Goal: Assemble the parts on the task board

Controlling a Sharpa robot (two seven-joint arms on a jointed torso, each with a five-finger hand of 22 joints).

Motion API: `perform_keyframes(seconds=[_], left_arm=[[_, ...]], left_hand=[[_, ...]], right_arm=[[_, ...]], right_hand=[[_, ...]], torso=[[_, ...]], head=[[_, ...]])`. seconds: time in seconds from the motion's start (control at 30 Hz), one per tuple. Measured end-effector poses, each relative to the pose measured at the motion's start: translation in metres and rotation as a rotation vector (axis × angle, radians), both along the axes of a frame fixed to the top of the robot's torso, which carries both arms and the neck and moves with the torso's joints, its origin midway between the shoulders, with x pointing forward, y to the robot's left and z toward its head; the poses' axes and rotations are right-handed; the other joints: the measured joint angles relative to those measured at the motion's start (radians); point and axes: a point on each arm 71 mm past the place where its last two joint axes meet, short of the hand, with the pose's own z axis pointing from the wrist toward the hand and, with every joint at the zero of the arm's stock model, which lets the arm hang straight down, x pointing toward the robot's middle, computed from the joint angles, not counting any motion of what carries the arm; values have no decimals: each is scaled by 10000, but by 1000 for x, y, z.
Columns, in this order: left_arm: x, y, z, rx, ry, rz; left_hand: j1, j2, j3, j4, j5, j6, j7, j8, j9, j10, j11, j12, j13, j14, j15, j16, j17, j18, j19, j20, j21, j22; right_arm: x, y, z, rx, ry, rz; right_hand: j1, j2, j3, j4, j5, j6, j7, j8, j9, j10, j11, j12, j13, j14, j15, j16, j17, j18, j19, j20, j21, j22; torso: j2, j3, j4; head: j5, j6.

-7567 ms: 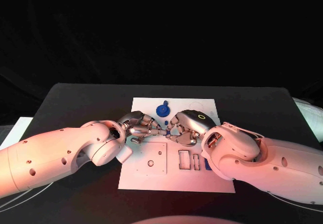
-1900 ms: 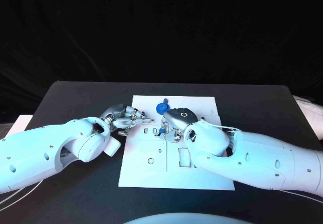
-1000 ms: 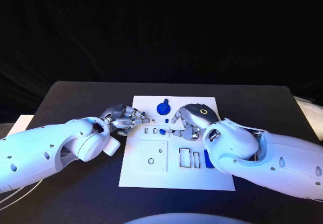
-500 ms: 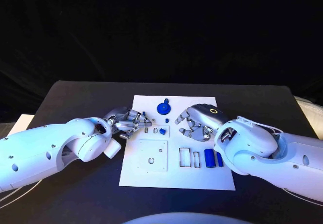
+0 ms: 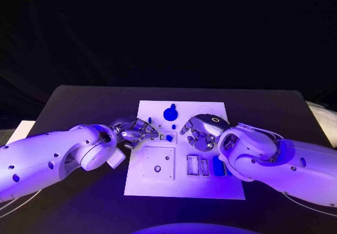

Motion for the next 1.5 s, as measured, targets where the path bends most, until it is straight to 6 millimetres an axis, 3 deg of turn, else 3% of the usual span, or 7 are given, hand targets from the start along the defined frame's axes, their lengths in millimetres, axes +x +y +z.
perform_keyframes(seconds=[0.13, 0.53, 0.7, 1.0, 1.07, 1.17, 1.5], left_arm=[[0, 0, 0, 5, 9, -40], [-3, -7, -1, 89, 233, -508], [-5, -13, -2, 253, 283, -732], [-4, -20, -2, 1097, -263, -742], [-3, -21, -2, 1380, -521, -734], [-1, -24, -1, 1861, -989, -737], [2, -32, 2, 3254, -2170, -586]], left_hand=[[0, 0, 139, -57, 0, 22, -11, 0, -25, 25, 26, 58, 49, 0, 0, 0, 0, 0, 0, 0, 0, 0], [-342, 121, 2233, -514, 40, -252, 436, -1349, -930, -242, 365, -442, -484, 16, 269, 0, 8, 0, -1, 215, -59, -1], [-733, 33, 2690, -568, 39, 70, 469, -1539, -1163, -206, 401, -358, -421, -19, 304, 0, 7, 0, -1, 287, -96, -2], [-1317, -843, 953, -774, -165, 1299, -296, -746, -1160, 300, -211, 555, 404, 2, -42, 0, 6, 1, -14, -28, -96, -3], [-1425, -951, 415, -745, -174, 1341, -340, 104, -1159, 534, -296, 942, 800, -2, -146, 0, 5, 0, -18, -130, -96, -3], [-1450, -976, -202, -677, -234, 1202, -464, 846, -27, 672, -369, 1305, 1177, -3, -216, 0, 5, 0, -3, -186, -49, -3], [-1299, -825, -1315, -511, -234, 725, -625, 1892, 607, 887, -442, 1772, 1675, -2, -288, 0, 4, -1, 1, -254, 141, -3]], right_arm=[[1, -1, -1, 80, 66, -119], [-5, -12, 13, 1528, -676, -429], [-5, -19, 21, 2228, -1007, -567], [-5, -28, 31, 3375, -1275, -731], [-5, -29, 32, 3526, -1282, -753], [-5, -30, 34, 3736, -1290, -775], [-6, -31, 37, 4096, -1272, -803]], right_hand=[[-211, 59, 281, -180, -34, 0, 0, 0, 0, 36, 37, 63, 11, 0, 0, 0, 0, 0, 0, 0, 0, 0], [-458, 18, 556, -397, 10, 123, 59, 0, 1, 52, 52, 103, 10, -35, 34, -1, 8, -1, 0, 0, 46, -1], [-626, 32, 597, -438, -186, 122, 59, 1, 1, 14, 89, 34, 10, -36, 34, -1, 7, 0, 1, 71, 46, -1], [-1023, 83, 257, -439, -1319, 210, 80, 1, 2, 16, 87, 33, 9, -35, 34, -1, 6, 0, 1, 71, 7, 6], [-1023, 83, 213, -424, -1370, 240, 50, 1, 2, 16, 87, 34, 9, -35, 34, -1, 6, 0, 1, 71, 7, 6], [-1023, 83, 162, -425, -1425, 245, 46, 1, 2, 16, 87, 34, 9, -35, 34, -1, 5, 0, 1, 71, 7, 6], [-1063, 123, 96, -437, -1425, 265, 66, 1, 8, 16, 87, 34, 8, -35, 34, -1, 4, 0, 1, 70, 7, 5]], torso=[[5, 1, 5], [12, 16, -10], [11, 17, -13], [11, 23, -22], [11, 23, -25], [11, 23, -26], [16, 15, -24]], head=[[-1, 4], [64, -38], [90, -58], [117, -78], [117, -85], [117, -100], [81, -154]])
